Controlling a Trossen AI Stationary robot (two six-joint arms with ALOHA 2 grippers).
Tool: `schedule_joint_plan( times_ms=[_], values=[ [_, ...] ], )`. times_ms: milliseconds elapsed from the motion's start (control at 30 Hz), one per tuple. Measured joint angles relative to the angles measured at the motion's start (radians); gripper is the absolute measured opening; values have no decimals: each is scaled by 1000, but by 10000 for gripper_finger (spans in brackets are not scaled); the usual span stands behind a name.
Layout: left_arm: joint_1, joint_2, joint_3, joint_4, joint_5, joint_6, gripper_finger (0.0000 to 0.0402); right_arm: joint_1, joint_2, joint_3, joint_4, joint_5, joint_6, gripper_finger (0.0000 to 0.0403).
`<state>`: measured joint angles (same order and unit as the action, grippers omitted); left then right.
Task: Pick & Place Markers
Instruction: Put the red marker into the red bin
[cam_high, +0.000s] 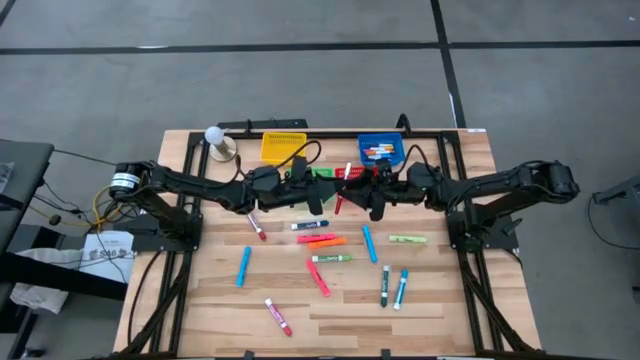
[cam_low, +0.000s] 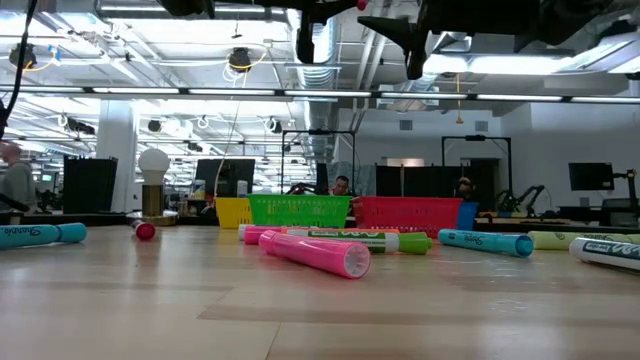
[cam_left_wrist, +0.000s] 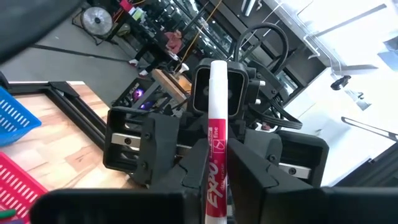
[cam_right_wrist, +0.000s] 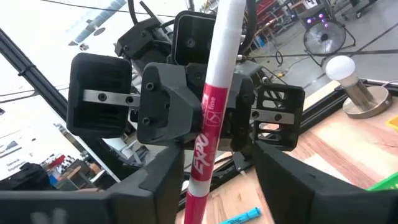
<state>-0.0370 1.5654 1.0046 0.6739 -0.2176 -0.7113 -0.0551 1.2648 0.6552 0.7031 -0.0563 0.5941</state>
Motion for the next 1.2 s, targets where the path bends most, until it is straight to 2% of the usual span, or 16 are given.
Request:
schedule_joint_plan(
  times_ms=[433, 633, 867, 1000, 1200],
  values=[
    [6, 0, 0, 0, -1, 7, 52, 0, -1, 0, 1, -3, -12, 28],
    [5, -6, 0, 0, 0, 82, 90, 0, -1, 0, 1, 4, -30, 26],
    [50, -93, -3, -14, 5, 231, 180, -32, -11, -2, -73, 3, -46, 29],
    [93, -212, -3, -147, 9, 344, 223, -69, -53, 17, -234, 3, -103, 27],
    [117, -371, -3, -472, 11, 382, 247, -151, -95, 181, -718, 7, -306, 31]
  ],
)
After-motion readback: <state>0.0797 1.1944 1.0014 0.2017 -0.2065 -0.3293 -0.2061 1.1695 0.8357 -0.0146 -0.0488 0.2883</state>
